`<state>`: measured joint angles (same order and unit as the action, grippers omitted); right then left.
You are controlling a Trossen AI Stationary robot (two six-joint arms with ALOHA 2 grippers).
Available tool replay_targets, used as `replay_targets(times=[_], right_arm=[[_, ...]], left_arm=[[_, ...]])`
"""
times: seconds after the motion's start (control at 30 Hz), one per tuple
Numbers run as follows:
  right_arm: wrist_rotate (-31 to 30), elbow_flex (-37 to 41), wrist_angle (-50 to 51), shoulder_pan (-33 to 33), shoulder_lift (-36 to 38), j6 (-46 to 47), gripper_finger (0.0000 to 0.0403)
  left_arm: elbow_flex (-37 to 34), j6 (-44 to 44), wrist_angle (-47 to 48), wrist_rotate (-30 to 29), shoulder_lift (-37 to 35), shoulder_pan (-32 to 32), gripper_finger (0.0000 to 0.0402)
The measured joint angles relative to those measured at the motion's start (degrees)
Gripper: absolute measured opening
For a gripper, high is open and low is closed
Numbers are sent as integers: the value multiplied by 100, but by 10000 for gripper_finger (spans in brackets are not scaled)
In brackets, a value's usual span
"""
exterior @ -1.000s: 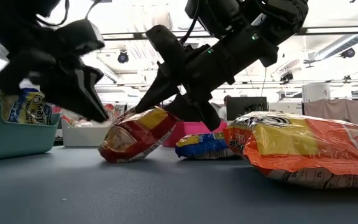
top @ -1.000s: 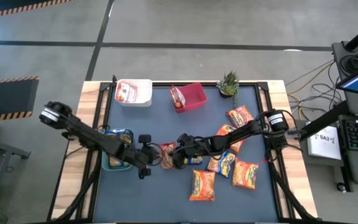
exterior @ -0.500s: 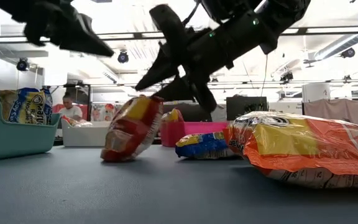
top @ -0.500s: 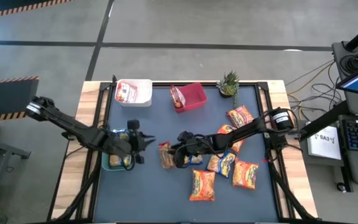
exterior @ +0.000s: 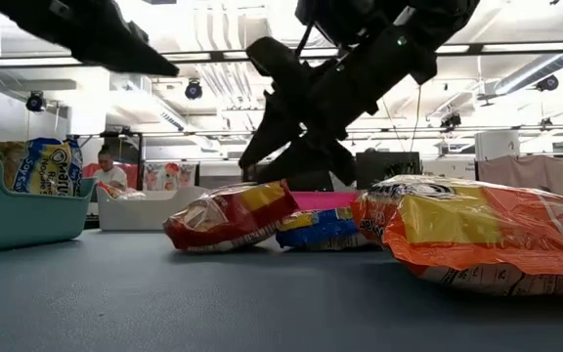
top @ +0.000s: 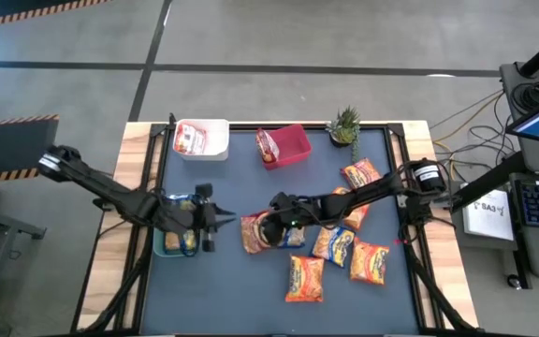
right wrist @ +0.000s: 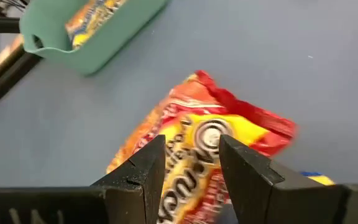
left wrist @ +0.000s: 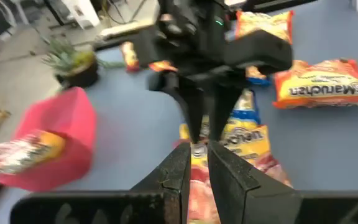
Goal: Sort Maruchan noodles
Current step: Put the red noodle pack into the red bin
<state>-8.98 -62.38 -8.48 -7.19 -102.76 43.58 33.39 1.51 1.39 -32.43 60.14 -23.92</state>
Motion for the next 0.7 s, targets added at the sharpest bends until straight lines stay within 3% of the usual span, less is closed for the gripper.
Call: replay_targets(times=[0.2, 0.4, 0.7], right_arm=[[264, 1, 348, -1, 288, 28, 149], [342, 0, 1076, -3, 717, 40, 188], [369, 7, 1088, -74, 404, 370, 249]], left_arm=[[-149, 54, -1081, 556, 1043, 4, 38], [-149, 139, -1566, 610, 1940, 4, 38], [-149, 750, -1710, 759, 2890, 4, 38]])
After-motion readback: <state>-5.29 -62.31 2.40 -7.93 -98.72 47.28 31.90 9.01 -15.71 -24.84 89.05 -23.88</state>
